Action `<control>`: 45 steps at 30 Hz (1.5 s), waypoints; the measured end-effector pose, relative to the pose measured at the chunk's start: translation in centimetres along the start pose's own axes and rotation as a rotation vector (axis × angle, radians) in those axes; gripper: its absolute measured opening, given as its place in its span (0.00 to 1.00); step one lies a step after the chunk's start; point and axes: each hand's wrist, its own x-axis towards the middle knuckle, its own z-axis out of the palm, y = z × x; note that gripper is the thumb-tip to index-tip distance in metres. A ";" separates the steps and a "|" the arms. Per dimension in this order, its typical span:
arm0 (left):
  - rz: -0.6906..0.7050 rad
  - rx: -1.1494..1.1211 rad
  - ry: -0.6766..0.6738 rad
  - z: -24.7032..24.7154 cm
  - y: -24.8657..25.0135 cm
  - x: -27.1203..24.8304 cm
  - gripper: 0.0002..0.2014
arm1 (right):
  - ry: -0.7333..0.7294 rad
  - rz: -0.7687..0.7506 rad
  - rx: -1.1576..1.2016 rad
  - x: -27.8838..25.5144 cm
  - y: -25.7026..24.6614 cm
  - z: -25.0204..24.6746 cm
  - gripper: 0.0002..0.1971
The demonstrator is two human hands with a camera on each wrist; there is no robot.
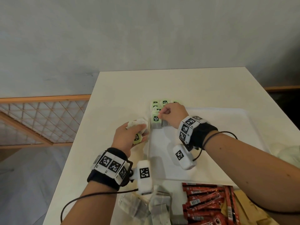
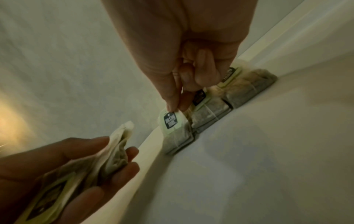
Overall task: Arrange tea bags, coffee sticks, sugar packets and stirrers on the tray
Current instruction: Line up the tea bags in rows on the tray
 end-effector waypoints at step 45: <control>0.215 0.282 -0.055 5.9 -2.3 -5.8 0.09 | -0.051 0.123 0.397 -9.5 2.6 -4.7 0.02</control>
